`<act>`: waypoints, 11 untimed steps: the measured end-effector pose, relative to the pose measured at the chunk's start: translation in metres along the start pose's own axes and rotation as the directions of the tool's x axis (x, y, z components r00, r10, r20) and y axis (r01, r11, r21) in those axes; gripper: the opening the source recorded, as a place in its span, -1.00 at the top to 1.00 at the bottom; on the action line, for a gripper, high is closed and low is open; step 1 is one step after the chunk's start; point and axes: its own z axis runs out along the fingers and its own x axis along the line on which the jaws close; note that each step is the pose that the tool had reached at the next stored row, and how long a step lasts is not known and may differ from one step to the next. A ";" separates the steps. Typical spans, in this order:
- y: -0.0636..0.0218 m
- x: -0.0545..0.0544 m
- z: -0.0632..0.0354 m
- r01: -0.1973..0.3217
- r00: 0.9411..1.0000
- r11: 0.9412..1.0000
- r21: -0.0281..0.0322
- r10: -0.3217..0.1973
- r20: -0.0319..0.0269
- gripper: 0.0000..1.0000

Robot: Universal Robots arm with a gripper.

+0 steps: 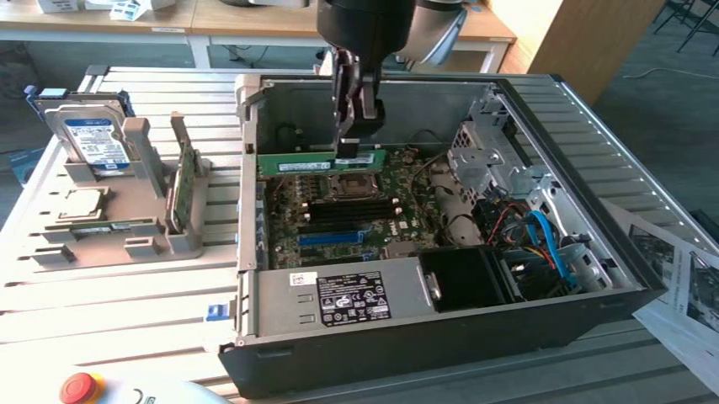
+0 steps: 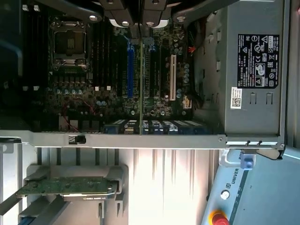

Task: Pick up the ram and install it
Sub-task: 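Pick up the ram and move it above insertion slot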

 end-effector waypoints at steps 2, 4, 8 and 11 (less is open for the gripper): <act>-0.0044 0.000 -0.0001 0.000 1.000 1.000 0.000 0.000 0.000 0.76; -0.0087 0.001 -0.0003 0.000 1.000 1.000 0.000 0.000 0.000 0.76; -0.0176 0.001 -0.0005 0.000 1.000 1.000 0.000 0.000 0.000 0.76; -0.0240 0.001 -0.0008 0.001 1.000 1.000 0.000 -0.001 0.000 0.76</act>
